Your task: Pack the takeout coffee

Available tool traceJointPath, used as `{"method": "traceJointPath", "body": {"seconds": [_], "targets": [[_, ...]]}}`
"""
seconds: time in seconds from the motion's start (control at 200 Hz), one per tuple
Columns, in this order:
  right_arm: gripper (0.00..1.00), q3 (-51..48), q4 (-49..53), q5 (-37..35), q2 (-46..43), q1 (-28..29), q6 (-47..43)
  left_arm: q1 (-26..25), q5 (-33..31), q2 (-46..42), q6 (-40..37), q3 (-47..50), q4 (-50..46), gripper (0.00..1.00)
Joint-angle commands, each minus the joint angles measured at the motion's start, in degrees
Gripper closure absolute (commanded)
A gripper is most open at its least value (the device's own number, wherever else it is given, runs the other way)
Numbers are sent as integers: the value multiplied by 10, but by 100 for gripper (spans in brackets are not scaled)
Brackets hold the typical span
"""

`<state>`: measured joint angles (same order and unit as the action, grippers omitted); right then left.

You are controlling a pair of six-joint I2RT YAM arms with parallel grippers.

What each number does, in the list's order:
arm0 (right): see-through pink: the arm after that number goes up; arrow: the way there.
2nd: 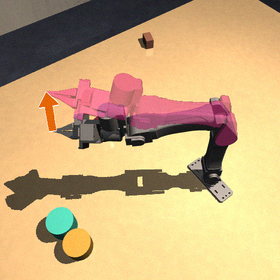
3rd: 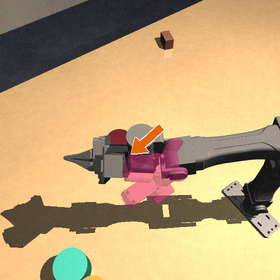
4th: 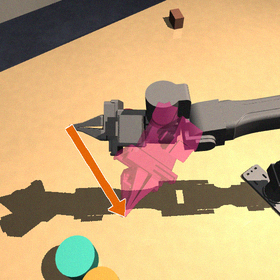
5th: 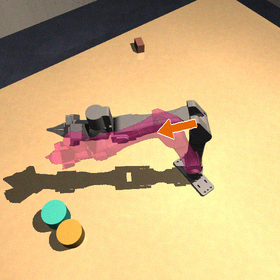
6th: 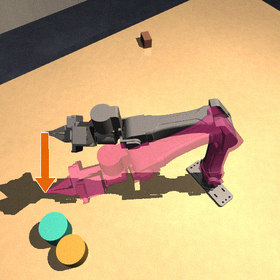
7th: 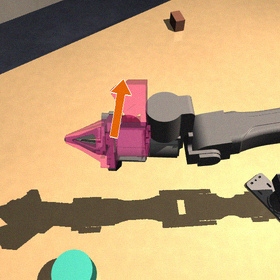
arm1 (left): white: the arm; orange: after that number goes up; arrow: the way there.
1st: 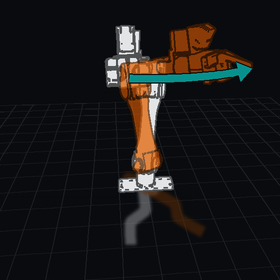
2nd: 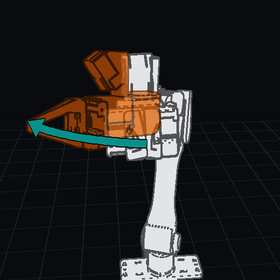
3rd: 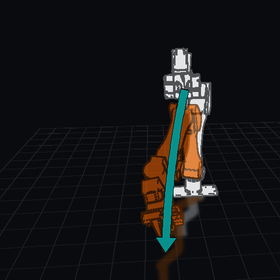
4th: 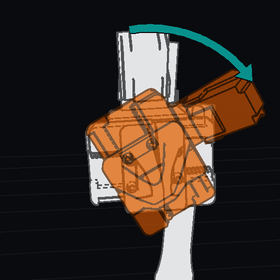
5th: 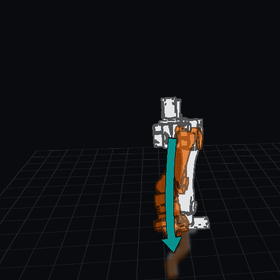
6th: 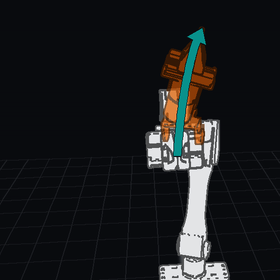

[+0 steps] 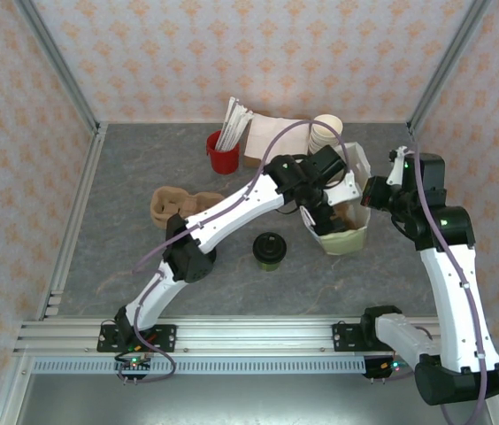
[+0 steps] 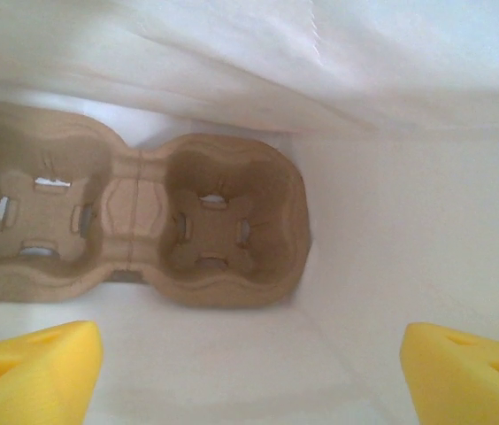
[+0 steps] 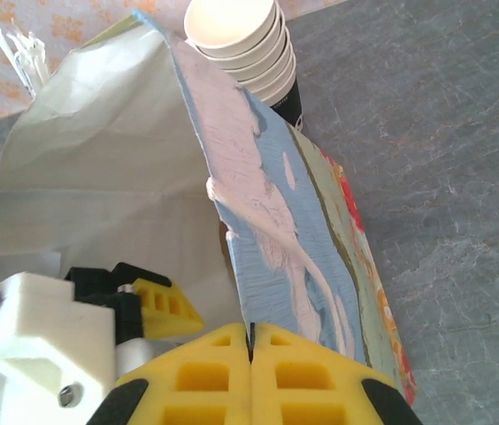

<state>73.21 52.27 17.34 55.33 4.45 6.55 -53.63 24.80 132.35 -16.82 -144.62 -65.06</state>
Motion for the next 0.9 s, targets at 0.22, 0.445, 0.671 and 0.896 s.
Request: {"method": "traceJointPath", "body": {"seconds": [0.22,0.445,0.671,0.896], "targets": [[100,-7,27,-25,2,-1,31,5,-14,-108,42,-24,24,11],[100,-27,-7,-12,-18,-1,64,5,-21,-152,128,-17,75,11],[100,-36,-14,-8,-24,-1,124,7,-29,-169,225,-32,106,11],[99,-38,10,1,-18,-1,175,26,-68,-198,257,-23,92,11]]}}
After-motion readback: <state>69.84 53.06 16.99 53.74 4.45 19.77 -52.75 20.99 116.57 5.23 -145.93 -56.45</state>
